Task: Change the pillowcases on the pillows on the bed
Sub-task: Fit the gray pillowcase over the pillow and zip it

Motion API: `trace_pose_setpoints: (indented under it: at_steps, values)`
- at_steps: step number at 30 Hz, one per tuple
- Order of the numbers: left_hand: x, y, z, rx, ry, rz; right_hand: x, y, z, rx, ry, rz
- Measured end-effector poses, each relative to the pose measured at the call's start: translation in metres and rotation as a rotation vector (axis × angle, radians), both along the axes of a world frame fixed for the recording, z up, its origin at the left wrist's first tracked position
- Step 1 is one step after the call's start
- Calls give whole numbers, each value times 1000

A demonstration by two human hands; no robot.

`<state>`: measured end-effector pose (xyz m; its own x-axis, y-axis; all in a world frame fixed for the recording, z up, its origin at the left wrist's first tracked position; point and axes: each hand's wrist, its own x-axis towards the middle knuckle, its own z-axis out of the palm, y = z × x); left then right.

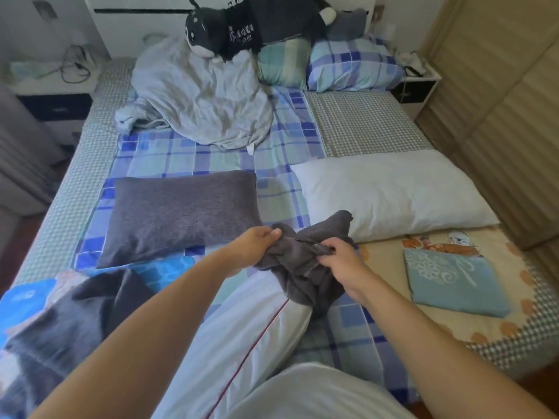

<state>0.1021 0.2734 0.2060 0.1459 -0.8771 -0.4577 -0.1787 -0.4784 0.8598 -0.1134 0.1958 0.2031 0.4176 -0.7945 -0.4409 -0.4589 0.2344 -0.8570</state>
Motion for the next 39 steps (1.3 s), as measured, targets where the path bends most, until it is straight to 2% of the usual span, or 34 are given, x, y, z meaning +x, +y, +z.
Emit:
trace_pose_setpoints:
  at_steps: [2, 3, 5, 8, 10, 12, 13, 14, 17, 18, 19, 21, 22, 23, 24, 26, 29, 30, 32, 34, 36, 37, 39]
  values:
    - [4, 5, 3, 7, 96, -120, -2, -7, 2, 322, -344, -274]
    - [7, 8, 1, 6, 142, -189, -3, -12, 3, 416, -436, -333]
    - [7, 10, -4, -39, 208, -232, -4, -14, 9, 479, -486, -291]
    - [6, 5, -7, -82, 272, 6, -3, -7, 19, 500, -565, -52]
    - [7, 2, -4, -47, 193, 61, -6, -3, 20, 361, -437, 255]
    - [9, 2, -6, -37, 149, 88, -5, 0, 16, 121, -169, 477]
    - [11, 2, -5, -43, 167, 106, -4, 0, 14, 41, -92, 464]
    - [12, 2, -3, -49, 219, 131, -3, -1, 12, 15, -95, 380]
    - [11, 4, 5, -39, 366, 144, -2, -10, 5, 122, -269, 57]
    - [9, 5, 5, -9, 323, 94, 0, -13, 4, 158, -289, 3]
    - [7, 4, 6, 18, 189, 9, 1, -15, 3, 173, -284, -22]
    - [3, 2, 7, 33, -223, -231, 5, -16, 4, 156, -251, -6]
    - [-2, 0, 9, -4, -347, -278, 7, -15, 7, 132, -229, 43]
    - [-8, -1, 13, -63, -355, -262, 10, -13, 10, 103, -200, 99]
    - [-13, -3, 18, -115, -274, -210, 14, -10, 13, 76, -181, 139]
    - [-19, -8, 23, -137, -181, -192, 20, -4, 19, 34, -194, 105]
    - [-16, -12, 21, -37, -438, -361, 22, 1, 22, 3, -255, -3]
    - [-12, -12, 20, -35, -535, -348, 21, 2, 23, 4, -264, 12]
    - [-4, -10, 21, -159, -647, -142, 21, 5, 27, -17, -224, 100]
    - [-1, -9, 24, -391, -691, 59, 24, 2, 30, -120, -53, 241]
    - [-7, -6, 28, -519, -683, 127, 28, -3, 30, -279, 138, 340]
    - [-12, -2, 28, -526, -661, 138, 30, -5, 29, -336, 181, 314]
    - [-20, 5, 21, -440, -601, 105, 30, -4, 24, -386, 144, 111]
